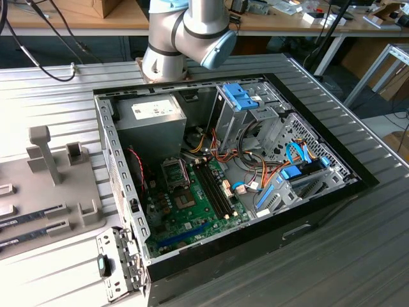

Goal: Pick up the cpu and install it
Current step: 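Pick up the cpu and move it towards the insertion slot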

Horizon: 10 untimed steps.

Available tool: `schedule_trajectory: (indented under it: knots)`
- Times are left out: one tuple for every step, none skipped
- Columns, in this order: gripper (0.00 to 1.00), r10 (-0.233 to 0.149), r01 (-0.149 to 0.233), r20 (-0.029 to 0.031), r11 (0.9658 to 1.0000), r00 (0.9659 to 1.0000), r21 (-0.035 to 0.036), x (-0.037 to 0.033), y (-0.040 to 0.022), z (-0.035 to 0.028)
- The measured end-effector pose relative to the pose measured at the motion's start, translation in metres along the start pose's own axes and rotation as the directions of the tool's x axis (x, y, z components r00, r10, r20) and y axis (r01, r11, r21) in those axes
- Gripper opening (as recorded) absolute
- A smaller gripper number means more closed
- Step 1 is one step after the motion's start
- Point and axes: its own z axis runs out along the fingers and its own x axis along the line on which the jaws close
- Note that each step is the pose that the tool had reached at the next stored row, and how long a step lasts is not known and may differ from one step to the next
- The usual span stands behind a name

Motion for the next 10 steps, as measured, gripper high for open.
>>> schedule_trajectory:
  knots:
    - [0.47,0.0,0.0,0.0,1.0,1.0,0.0,0.0,0.0,-0.0004]
    - [0.47,0.0,0.0,0.0,1.0,1.0,0.0,0.0,0.0,-0.0009]
    - [0.47,0.0,0.0,0.0,1.0,1.0,0.0,0.0,0.0001,-0.0017]
    - [0.47,0.0,0.0,0.0,1.0,1.0,0.0,0.0,0.0001,-0.0021]
    - [0.47,0.0,0.0,0.0001,1.0,1.0,0.0,0.0,0.0001,-0.0025]
    - [0.47,0.0,0.0,0.0001,1.0,1.0,0.0,-0.0001,0.0001,-0.003]
    - [0.47,0.0,0.0,0.0002,1.0,1.0,-0.0001,-0.0001,0.0001,-0.0036]
    - [0.47,0.0,0.0,0.0001,1.0,1.0,0.0,-0.0001,0.0001,-0.0041]
    - [0.47,0.0,0.0,0.0,1.0,1.0,0.0,-0.0001,0.0002,-0.0045]
    - [0.47,0.0,0.0,0.0,1.0,1.0,0.0,-0.0001,0.0002,-0.0049]
